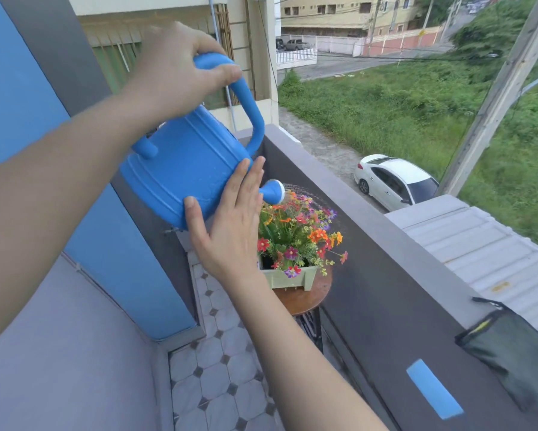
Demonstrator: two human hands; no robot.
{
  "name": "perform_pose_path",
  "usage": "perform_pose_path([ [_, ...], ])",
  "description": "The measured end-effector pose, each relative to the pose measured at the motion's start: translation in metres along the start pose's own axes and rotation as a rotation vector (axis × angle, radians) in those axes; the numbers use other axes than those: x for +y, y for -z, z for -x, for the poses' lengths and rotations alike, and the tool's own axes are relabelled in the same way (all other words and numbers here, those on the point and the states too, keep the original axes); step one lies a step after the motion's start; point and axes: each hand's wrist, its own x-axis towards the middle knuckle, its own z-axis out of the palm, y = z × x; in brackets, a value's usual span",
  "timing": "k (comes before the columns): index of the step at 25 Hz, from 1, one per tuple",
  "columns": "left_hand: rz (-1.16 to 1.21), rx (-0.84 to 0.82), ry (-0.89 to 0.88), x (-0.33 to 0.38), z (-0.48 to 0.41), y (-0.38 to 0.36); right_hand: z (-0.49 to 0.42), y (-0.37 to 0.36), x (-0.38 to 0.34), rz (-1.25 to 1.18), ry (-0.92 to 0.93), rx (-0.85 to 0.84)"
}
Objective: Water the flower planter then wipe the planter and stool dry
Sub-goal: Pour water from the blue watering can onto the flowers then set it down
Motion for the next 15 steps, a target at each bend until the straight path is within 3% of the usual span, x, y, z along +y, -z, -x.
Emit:
perform_pose_path([
  [3,-0.093,0.032,-0.015,-0.008,0.004,0.009,0.000,-0.008,-0.008,-0.013,-0.003,-0.069],
  [9,-0.058,-0.193,0.036,-0.012,-0.004,0.005,0.018,-0.020,-0.008,-0.004,0.003,-0.020],
  [15,-0.067,-0.178,-0.012,0.002,-0.017,-0.004,0.003,-0.009,-0.001,0.043,-0.010,0.055],
])
